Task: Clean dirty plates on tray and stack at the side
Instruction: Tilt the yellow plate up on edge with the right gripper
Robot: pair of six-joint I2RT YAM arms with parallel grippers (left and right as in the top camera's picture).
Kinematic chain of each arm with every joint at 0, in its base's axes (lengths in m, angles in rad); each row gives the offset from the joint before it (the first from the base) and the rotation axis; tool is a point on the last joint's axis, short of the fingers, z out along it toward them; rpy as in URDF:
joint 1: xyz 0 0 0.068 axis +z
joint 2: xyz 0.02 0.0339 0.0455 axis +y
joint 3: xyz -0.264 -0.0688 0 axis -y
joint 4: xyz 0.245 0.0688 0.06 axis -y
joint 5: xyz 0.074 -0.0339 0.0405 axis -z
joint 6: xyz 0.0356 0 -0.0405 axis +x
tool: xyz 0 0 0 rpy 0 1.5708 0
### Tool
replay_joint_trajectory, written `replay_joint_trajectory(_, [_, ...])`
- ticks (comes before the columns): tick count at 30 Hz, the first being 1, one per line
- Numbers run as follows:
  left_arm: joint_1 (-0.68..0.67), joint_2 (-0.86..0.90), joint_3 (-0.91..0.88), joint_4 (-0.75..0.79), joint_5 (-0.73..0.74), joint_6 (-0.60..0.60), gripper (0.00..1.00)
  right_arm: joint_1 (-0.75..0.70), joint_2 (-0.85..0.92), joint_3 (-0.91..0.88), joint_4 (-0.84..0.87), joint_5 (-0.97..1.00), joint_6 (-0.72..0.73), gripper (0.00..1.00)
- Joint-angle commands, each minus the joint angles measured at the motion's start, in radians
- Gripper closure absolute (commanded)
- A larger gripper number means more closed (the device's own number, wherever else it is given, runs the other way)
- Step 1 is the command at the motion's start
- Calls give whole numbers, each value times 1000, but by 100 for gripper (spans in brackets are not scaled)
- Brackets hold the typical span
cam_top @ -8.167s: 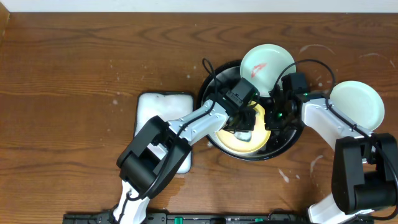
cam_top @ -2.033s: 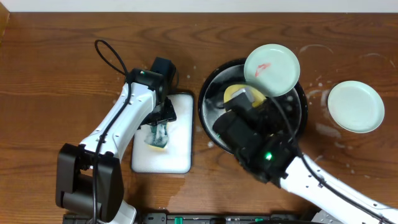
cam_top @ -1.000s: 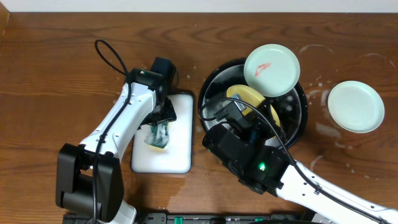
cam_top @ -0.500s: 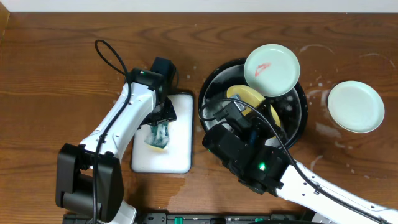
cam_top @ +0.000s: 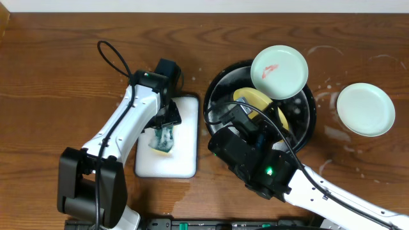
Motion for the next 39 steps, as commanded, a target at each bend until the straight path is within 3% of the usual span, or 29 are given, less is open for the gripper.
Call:
replay_joint_trajectory(1, [1, -2, -4, -4, -13, 7, 19, 10, -23, 13, 2, 43, -7, 99])
replay_joint_trajectory(39, [0, -2, -4, -4, -13, 7, 19, 8, -23, 13, -10, 43, -6, 99])
